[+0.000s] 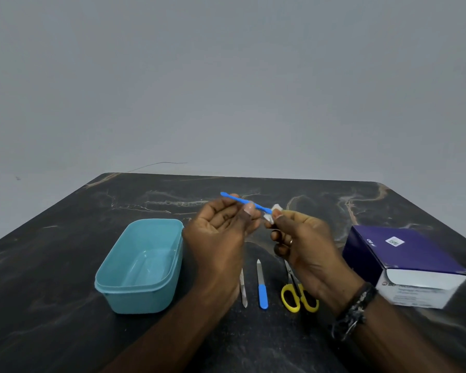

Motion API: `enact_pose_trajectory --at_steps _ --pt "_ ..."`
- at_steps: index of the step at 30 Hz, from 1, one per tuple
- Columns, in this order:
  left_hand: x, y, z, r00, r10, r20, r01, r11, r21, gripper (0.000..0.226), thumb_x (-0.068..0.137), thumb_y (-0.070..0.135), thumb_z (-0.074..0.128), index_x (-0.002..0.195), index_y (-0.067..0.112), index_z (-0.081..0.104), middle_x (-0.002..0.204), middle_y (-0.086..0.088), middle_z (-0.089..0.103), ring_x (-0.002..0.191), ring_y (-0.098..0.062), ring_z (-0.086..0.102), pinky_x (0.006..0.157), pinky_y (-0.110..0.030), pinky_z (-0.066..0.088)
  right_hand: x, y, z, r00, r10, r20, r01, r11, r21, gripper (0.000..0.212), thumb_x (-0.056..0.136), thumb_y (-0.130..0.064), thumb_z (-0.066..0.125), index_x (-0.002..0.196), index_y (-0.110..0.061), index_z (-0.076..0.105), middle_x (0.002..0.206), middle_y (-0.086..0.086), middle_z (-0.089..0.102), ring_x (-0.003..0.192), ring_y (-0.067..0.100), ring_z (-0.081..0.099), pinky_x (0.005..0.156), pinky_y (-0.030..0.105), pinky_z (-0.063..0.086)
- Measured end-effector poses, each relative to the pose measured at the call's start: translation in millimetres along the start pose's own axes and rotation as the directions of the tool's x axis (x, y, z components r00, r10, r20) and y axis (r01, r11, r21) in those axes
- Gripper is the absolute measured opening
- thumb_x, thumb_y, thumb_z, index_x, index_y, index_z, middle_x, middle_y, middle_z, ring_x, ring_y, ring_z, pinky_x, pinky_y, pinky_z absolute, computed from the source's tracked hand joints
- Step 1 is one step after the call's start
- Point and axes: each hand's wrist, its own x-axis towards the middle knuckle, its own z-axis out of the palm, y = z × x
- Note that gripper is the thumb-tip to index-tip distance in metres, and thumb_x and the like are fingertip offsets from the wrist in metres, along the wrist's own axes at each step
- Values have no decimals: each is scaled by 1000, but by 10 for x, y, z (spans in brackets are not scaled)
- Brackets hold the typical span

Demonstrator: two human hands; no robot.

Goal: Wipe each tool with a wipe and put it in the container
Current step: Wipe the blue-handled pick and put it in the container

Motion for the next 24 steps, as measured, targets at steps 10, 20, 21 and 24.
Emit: enact_pose_trajectory --at_steps 10,20,21,24 --pt "102 12 -40 950 276 -150 -227 933 278 14 87 17 70 76 25 68 69 6 71 66 -12 66 66 -34 57 -69 64 82 990 -40 133 66 978 -198 16 90 -17 63 85 -7 75 82 8 71 62 10 53 56 25 42" --pt "59 -67 -46 983 182 17 -174 903 394 17 88 17 68 74 26 71 61 6 69 60 -7 64 59 -25 52 -76 41 40 960 -37 278 124 944 -304 17 91 -19 64 88 -7 75 74 10 67 63 12 56 52 24 40" --pt "66 -66 -43 984 177 19 -171 904 392 17 88 16 68 74 25 72 62 5 69 61 -8 64 60 -26 53 -71 42 45 959 -40 281 126 947 -294 17 91 -18 63 87 -6 75 74 11 66 63 12 56 53 24 40" --pt "98 -53 -54 987 157 -16 -140 915 380 18 88 16 68 75 27 72 67 5 73 66 -9 68 66 -28 57 -57 9 31 966 -54 253 119 961 -250 17 92 -16 62 89 -6 75 77 8 69 62 11 56 53 24 41"
